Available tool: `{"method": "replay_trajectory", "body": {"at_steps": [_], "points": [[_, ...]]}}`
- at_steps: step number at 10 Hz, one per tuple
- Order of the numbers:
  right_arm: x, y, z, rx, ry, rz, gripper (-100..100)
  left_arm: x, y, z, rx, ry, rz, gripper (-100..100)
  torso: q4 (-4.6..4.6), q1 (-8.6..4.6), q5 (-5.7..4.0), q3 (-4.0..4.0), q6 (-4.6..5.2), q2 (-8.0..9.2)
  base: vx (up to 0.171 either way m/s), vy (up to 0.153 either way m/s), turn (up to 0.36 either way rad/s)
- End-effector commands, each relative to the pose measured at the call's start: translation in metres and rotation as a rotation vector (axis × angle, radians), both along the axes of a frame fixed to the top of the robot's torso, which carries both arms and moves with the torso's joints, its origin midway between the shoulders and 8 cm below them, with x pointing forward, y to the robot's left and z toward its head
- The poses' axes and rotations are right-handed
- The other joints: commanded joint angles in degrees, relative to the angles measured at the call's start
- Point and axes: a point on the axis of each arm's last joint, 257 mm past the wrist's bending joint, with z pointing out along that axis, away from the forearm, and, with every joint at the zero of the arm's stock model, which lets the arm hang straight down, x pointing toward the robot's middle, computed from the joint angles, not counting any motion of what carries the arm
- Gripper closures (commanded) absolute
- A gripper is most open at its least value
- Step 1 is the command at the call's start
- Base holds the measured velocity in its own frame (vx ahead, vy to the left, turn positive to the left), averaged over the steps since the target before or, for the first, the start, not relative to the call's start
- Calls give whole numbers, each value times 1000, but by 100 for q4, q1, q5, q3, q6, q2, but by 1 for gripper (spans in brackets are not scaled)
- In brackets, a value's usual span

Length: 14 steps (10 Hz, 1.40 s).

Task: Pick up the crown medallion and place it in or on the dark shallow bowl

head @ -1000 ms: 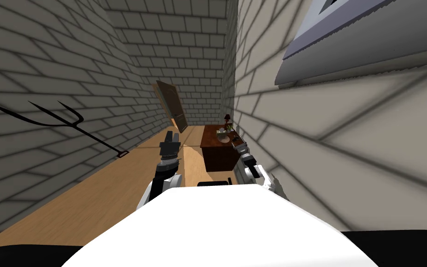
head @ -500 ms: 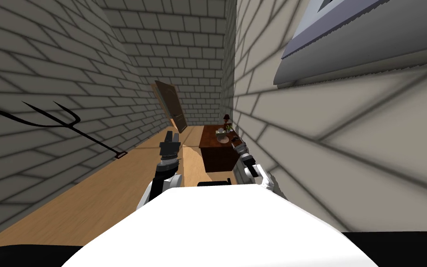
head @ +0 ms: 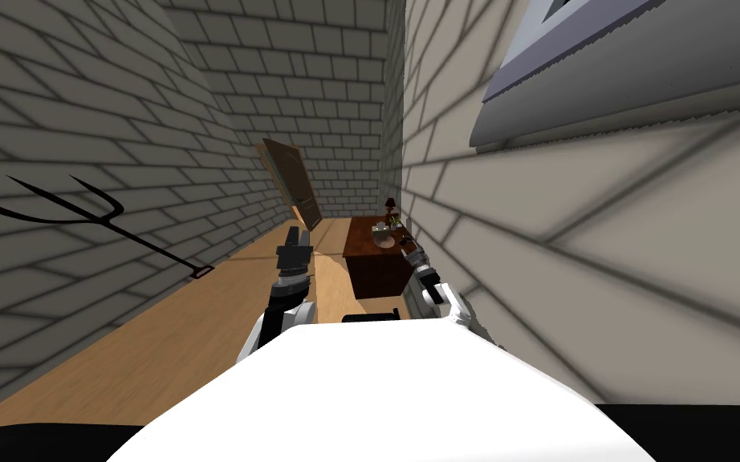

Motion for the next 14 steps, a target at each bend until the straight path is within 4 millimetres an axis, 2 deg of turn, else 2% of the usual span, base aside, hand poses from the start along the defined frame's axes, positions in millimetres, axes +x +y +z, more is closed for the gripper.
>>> {"method": "replay_trajectory", "body": {"at_steps": [1,5,13,14], "points": [[1,1,-4,-59,-3,-14,-100,0,0,0,0,0,0,0,0,0,0,0,0,0,7,-3,-22],[6,2,-19,-201,3,-46,-100,0,0,0,0,0,0,0,0,0,0,0,0,0,14,-6,-45],[6,2,-19,-201,3,-46,-100,0,0,0,0,0,0,0,3,7,2,8,-2,14,-1,0,3],[9,3,-4,-227,-46,-32,-100,0,0,0,0,0,0,0,2,1,1,3,1,5,27,-11,-90]]}}
